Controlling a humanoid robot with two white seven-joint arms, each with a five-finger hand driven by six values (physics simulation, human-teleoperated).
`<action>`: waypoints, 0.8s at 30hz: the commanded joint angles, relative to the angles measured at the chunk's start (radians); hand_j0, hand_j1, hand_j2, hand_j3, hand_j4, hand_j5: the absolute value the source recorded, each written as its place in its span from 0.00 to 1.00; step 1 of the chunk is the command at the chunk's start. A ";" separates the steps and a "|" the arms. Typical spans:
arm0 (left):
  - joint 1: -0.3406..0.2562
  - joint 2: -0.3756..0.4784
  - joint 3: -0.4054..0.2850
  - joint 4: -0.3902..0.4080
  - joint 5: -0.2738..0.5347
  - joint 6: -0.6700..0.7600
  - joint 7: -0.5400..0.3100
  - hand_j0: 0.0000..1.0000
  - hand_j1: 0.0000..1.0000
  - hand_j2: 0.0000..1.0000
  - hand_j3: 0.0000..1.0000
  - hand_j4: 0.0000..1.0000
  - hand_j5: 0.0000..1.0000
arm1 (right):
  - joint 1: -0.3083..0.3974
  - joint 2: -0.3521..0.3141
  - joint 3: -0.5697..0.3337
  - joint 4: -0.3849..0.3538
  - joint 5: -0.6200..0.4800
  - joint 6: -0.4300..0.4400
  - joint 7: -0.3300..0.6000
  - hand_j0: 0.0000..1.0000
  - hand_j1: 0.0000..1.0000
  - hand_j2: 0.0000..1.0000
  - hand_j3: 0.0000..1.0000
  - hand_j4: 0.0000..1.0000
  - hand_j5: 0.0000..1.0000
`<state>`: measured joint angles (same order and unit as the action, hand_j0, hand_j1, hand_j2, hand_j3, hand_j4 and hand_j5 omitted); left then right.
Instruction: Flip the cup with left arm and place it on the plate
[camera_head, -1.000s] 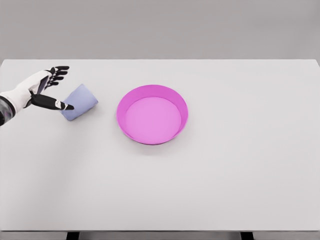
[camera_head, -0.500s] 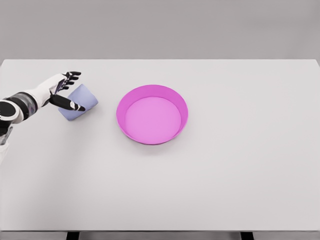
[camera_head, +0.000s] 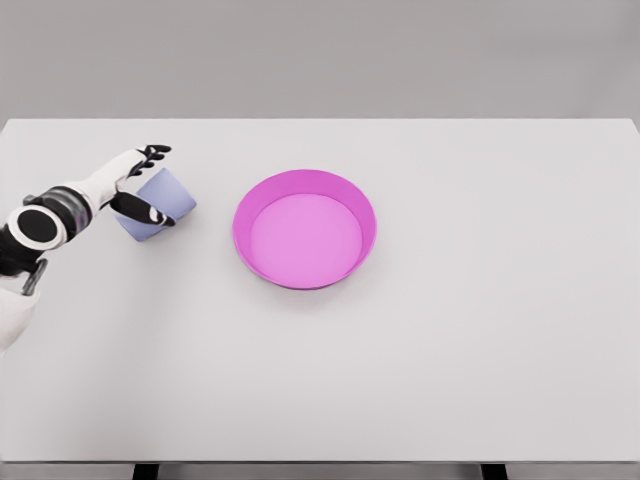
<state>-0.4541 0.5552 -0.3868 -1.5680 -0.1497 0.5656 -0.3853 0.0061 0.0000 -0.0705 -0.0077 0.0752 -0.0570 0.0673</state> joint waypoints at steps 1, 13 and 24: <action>0.002 -0.003 -0.009 -0.003 -0.014 -0.004 0.000 1.00 1.00 1.00 1.00 1.00 1.00 | 0.000 0.000 0.000 0.000 0.000 0.000 0.000 1.00 1.00 1.00 1.00 1.00 1.00; -0.002 -0.004 -0.021 0.026 -0.019 -0.056 0.000 1.00 1.00 1.00 1.00 1.00 1.00 | -0.002 0.000 0.000 0.000 0.000 0.000 0.000 1.00 1.00 1.00 1.00 1.00 1.00; -0.018 -0.029 -0.023 0.072 -0.022 -0.055 -0.001 0.98 0.98 0.98 0.98 0.98 0.98 | 0.000 0.000 0.000 0.000 0.000 -0.001 0.000 1.00 1.00 1.00 1.00 1.00 1.00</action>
<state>-0.4725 0.5303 -0.4095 -1.5039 -0.1696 0.5135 -0.3868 0.0061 0.0000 -0.0705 -0.0077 0.0752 -0.0569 0.0673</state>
